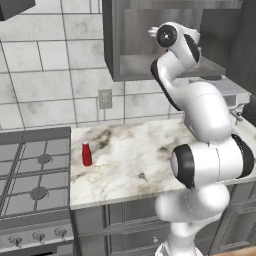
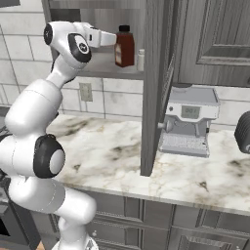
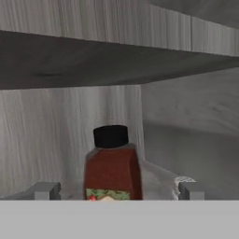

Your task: Collect the paprika, ketchup, and shaker from the cabinet and place them next to the stove.

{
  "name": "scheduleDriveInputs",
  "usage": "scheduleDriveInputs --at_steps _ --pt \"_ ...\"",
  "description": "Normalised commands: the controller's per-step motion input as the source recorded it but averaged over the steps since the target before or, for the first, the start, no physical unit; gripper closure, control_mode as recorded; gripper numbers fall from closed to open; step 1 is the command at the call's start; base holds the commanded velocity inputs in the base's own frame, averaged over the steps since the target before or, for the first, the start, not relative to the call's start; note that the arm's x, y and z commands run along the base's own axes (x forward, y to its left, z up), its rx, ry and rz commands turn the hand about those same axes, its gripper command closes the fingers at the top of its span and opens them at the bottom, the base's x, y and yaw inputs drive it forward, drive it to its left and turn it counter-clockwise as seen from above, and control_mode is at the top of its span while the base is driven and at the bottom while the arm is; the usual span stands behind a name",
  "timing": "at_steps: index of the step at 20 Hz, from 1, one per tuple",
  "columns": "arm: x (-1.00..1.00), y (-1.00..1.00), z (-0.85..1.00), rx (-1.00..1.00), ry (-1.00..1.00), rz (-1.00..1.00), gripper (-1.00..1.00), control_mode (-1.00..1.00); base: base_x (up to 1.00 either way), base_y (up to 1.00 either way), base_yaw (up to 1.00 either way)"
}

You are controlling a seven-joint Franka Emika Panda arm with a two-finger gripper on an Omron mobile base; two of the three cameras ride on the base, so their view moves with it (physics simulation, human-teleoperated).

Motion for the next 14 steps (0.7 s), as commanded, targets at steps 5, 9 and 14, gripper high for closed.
scheduleDriveInputs --at_steps 5,9,14 --pt "0.21 0.14 0.0 0.0 0.0 -0.11 -1.0 -1.0 0.0 0.0 0.0" --pt "0.08 0.0 0.0 0.0 0.0 -0.01 -1.0 -1.0 0.0 0.0 0.0" --pt "0.28 0.0 -0.01 0.0 0.03 0.0 -1.0 -1.0 0.0 0.0 0.0"
